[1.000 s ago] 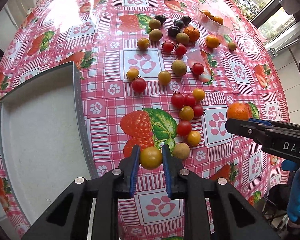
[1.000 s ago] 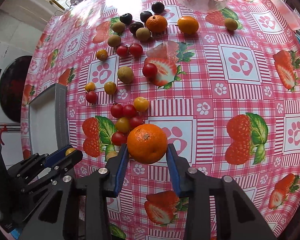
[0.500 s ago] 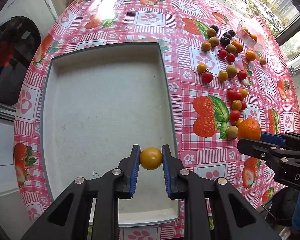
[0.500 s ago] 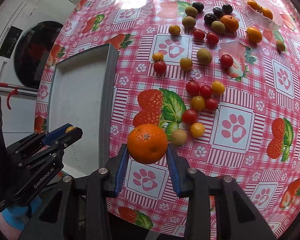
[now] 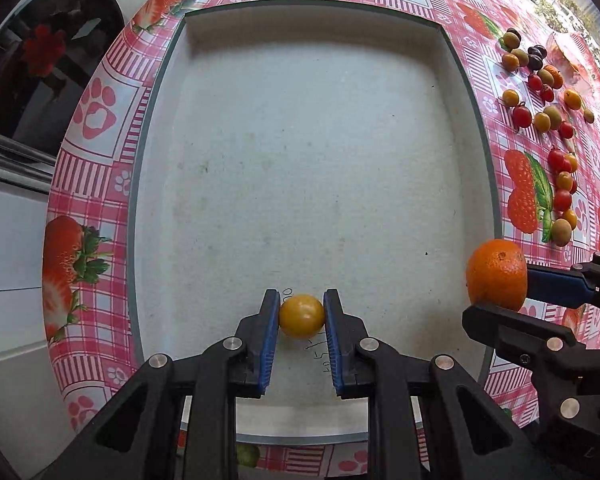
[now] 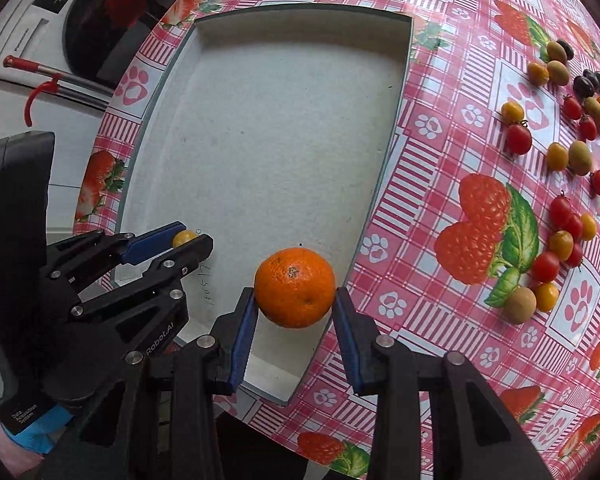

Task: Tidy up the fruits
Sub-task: 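Carry both fruits over the white tray and open both tools to release them, then withdraw both open tools from the tray back toward the fruit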

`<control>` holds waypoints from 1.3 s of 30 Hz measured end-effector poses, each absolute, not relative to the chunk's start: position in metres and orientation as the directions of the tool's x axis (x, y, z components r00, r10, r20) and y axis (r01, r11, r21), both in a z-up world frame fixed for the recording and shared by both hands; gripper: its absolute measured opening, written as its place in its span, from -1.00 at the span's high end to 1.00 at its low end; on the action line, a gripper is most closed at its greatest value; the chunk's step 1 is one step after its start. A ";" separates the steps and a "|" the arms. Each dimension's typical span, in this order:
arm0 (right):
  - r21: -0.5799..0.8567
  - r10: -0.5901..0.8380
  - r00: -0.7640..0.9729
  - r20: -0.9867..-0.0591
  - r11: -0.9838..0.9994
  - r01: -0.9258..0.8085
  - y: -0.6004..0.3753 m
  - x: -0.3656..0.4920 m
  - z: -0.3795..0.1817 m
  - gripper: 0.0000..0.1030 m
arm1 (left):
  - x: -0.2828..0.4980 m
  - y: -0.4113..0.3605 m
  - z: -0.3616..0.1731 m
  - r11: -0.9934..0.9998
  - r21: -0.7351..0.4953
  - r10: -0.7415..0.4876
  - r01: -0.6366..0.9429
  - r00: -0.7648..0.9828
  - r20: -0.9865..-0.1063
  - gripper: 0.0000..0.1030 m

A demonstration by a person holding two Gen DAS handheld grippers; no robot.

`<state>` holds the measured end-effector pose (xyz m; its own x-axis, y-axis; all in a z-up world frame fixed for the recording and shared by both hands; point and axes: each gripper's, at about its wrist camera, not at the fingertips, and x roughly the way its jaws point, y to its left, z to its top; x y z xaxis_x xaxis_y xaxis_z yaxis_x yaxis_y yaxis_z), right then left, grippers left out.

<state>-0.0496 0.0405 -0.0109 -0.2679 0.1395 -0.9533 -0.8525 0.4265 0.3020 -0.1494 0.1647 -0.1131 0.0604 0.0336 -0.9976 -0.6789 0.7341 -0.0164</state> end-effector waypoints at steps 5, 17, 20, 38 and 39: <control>0.276 0.137 -0.241 -0.961 0.402 -0.873 0.058 -0.053 -0.015 0.20 | -0.153 0.164 -0.120 0.732 -0.006 0.038 -0.682 0.050 -0.998 0.55; 0.208 0.035 -0.209 -0.977 0.334 -0.919 0.080 -0.076 -0.049 0.20 | -0.162 0.164 -0.123 0.733 0.048 0.085 -0.678 0.021 -0.996 -0.19; 0.230 0.035 -0.232 -0.972 0.343 -0.911 0.081 -0.075 -0.050 0.15 | -0.171 0.169 -0.123 0.716 0.027 0.073 -0.698 0.037 -0.997 -0.47; 0.292 0.207 -0.216 -0.954 0.487 -0.823 0.055 -0.024 0.002 -0.99 | -0.149 0.166 -0.109 0.749 -0.018 0.014 -0.663 0.043 -0.999 -0.47; 0.285 0.204 -0.208 -0.957 0.511 -0.811 0.047 -0.016 0.001 -0.99 | -0.141 0.161 -0.105 0.751 -0.032 0.010 -0.660 0.059 -0.998 -0.47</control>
